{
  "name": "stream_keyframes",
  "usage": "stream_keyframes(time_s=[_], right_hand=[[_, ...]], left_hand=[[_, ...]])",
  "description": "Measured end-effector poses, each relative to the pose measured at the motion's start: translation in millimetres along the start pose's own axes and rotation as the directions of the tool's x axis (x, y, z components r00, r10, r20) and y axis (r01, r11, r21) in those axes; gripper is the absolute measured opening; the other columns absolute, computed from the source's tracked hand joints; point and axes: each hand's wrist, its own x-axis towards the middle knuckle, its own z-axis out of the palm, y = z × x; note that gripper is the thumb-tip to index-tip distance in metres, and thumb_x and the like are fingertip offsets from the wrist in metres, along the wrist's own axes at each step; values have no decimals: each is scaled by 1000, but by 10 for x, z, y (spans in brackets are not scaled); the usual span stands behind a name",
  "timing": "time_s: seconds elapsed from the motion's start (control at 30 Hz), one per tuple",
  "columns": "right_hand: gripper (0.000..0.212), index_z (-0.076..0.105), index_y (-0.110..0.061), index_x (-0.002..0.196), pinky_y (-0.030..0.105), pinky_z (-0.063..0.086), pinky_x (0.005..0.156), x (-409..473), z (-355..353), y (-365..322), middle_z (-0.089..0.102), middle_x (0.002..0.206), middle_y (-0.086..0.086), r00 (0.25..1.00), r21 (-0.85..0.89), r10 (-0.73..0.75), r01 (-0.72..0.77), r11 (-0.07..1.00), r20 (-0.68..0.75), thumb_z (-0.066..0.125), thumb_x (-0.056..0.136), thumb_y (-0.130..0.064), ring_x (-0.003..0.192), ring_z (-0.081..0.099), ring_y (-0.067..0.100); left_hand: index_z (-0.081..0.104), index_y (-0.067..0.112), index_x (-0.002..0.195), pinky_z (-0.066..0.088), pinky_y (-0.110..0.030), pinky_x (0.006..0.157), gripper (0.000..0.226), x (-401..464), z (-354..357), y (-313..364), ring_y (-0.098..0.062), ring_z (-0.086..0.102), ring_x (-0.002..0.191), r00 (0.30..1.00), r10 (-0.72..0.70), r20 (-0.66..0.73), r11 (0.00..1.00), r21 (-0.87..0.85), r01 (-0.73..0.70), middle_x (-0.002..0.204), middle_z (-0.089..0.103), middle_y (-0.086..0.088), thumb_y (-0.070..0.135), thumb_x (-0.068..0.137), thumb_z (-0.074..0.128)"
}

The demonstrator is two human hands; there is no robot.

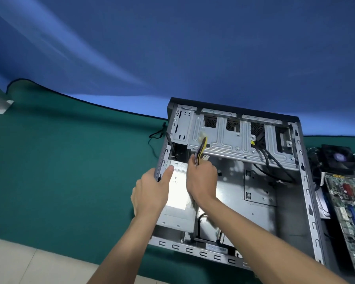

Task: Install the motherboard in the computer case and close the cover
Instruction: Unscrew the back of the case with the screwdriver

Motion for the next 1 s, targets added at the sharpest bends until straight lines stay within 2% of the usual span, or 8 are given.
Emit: stream_keyframes(time_s=[0.1, 0.17, 0.27, 0.4, 0.67, 0.77, 0.9, 1.0], right_hand=[[46, 44, -18, 51, 36, 48, 65, 26, 72, -66, 56, 59, 4, 999, -38, -22, 24, 999, 37, 48, 97, -21, 64, 60, 28], [48, 43, -18, 52, 32, 41, 57, 7, 110, -51, 53, 57, 2, 1000, 3, 15, -15, 1000, 7, 45, 99, -27, 61, 57, 25], [52, 42, -15, 51, 27, 30, 47, 46, 77, -27, 48, 53, -1, 999, 15, 31, -31, 999, -13, 45, 98, -37, 57, 51, 23], [59, 54, -9, 67, 27, 34, 53, 175, -89, 14, 58, 65, 2, 960, -138, 16, 24, 990, 278, 41, 90, -62, 67, 58, 22], [75, 49, -17, 49, 26, 33, 52, -112, -214, 263, 57, 58, -1, 887, -213, 105, -8, 977, 450, 26, 83, -80, 57, 54, 14], [76, 43, -16, 44, 27, 30, 50, -56, -212, 242, 51, 50, 0, 881, -241, 104, 11, 971, 461, 24, 86, -76, 51, 49, 15], [70, 38, -16, 44, 28, 29, 48, -62, -215, 209, 44, 46, -2, 903, -227, 91, 8, 974, 421, 31, 91, -67, 46, 44, 17], [58, 45, -16, 54, 28, 36, 54, -110, -189, 146, 54, 61, 3, 917, -235, 110, -18, 972, 384, 34, 92, -57, 58, 51, 21]], left_hand=[[42, 21, 60, 38, -32, 58, 48, -37, -13, 8, -19, 47, 55, 1000, 27, -16, 999, 21, -26, 60, 55, 4, 58, 89, 43], [49, 20, 71, 39, -34, 64, 46, -61, -7, 26, -24, 49, 63, 1000, 28, 4, 998, 56, -29, 70, 59, 2, 61, 90, 38], [50, 17, 93, 32, -35, 67, 58, -69, 2, 76, -27, 44, 69, 1000, 20, 9, 988, 156, -21, 70, 50, 3, 71, 85, 29], [51, 14, 111, 31, -34, 67, 66, -83, 7, 83, -24, 40, 70, 1000, 15, -19, 983, 185, -11, 85, 61, -6, 71, 84, 32], [55, 13, 105, 31, -33, 65, 57, -81, 22, 129, -23, 41, 70, 998, -23, -54, 976, 214, 34, 90, 64, -7, 63, 84, 40], [48, 15, 91, 32, -33, 65, 39, -59, 25, 127, -24, 43, 68, 998, -15, -58, 978, 208, 27, 75, 53, 2, 53, 85, 41], [45, 14, 80, 32, -33, 60, 34, -54, 32, 156, -22, 44, 60, 999, 0, -53, 975, 222, 12, 60, 41, 7, 48, 83, 42], [48, 14, 79, 31, -32, 58, 33, -70, 18, 146, -16, 42, 54, 998, 5, -65, 978, 209, 9, 59, 42, 6, 46, 82, 43]])
